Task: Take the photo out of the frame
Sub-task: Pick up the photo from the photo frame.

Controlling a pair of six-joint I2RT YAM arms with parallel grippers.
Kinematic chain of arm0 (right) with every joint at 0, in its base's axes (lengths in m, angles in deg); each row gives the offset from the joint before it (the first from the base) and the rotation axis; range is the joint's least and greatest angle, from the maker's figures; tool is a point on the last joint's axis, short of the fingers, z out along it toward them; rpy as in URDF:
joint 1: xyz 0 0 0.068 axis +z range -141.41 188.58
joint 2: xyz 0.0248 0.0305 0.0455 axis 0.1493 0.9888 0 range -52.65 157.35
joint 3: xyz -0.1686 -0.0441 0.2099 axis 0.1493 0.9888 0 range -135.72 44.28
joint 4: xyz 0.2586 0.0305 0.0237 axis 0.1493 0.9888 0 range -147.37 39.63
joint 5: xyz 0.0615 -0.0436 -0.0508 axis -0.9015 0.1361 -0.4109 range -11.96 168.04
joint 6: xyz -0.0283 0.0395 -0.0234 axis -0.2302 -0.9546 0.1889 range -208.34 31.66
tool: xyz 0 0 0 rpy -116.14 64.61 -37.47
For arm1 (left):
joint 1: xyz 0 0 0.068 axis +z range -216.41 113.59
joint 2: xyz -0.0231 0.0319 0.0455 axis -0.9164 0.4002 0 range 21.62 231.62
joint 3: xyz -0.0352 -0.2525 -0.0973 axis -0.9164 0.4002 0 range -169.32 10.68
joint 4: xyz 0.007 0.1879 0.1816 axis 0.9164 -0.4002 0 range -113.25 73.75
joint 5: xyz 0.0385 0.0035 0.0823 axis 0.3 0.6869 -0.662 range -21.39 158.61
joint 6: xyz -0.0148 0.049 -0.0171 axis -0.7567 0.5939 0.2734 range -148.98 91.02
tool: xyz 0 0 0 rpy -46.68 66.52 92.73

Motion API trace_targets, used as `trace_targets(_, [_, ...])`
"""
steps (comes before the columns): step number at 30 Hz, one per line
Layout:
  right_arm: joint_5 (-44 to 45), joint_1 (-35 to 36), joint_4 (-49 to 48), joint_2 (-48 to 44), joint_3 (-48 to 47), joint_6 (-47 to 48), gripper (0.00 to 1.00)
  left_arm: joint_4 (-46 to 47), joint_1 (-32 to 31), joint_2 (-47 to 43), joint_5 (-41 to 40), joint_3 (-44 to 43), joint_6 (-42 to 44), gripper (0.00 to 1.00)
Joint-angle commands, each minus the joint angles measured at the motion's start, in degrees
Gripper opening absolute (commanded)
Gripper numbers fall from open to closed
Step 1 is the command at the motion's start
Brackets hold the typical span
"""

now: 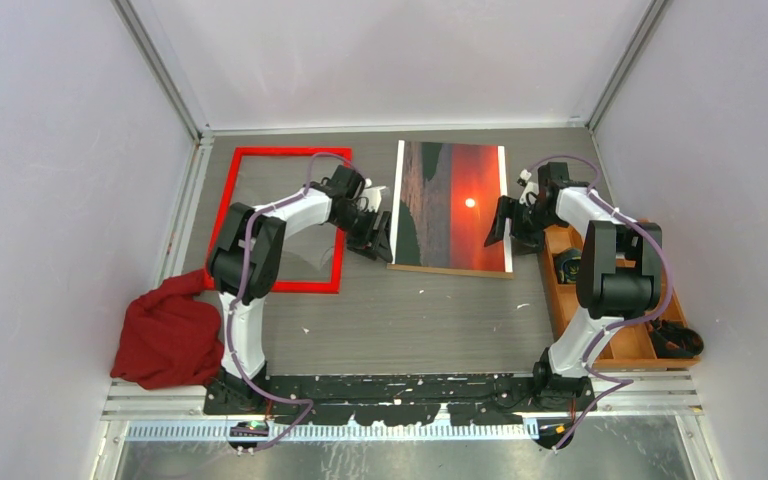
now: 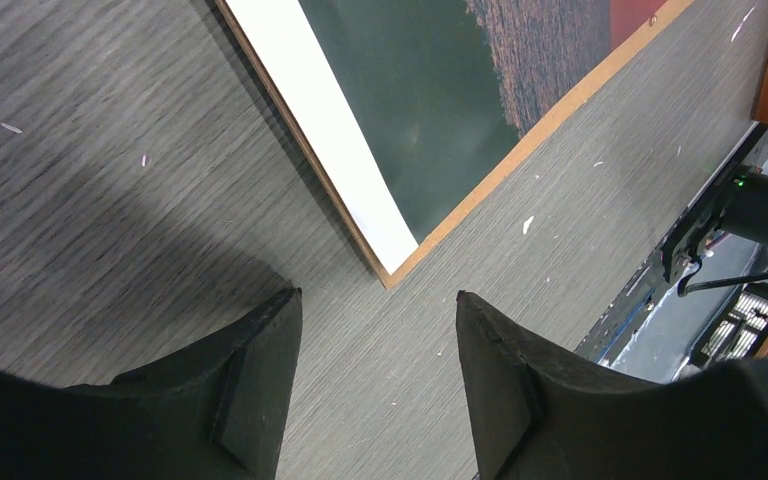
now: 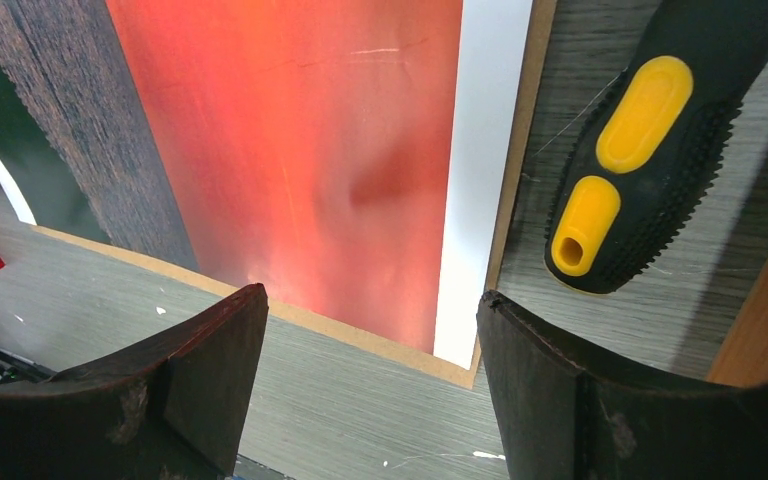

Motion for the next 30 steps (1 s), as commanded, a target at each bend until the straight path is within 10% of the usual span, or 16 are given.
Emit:
trace_targets(1, [0.72, 0.23, -0.78, -0.27, -0.83, 0.55, 0.81, 1.28, -0.08, 0.87, 1.47, -1.46, -0.1, 0.6])
trace_targets(30, [-5.66, 1.37, -1.03, 0.9, -1.05, 0.7, 0.82, 1.5, -0.43, 2.26, 3.2, -1.4, -0.72, 0.6])
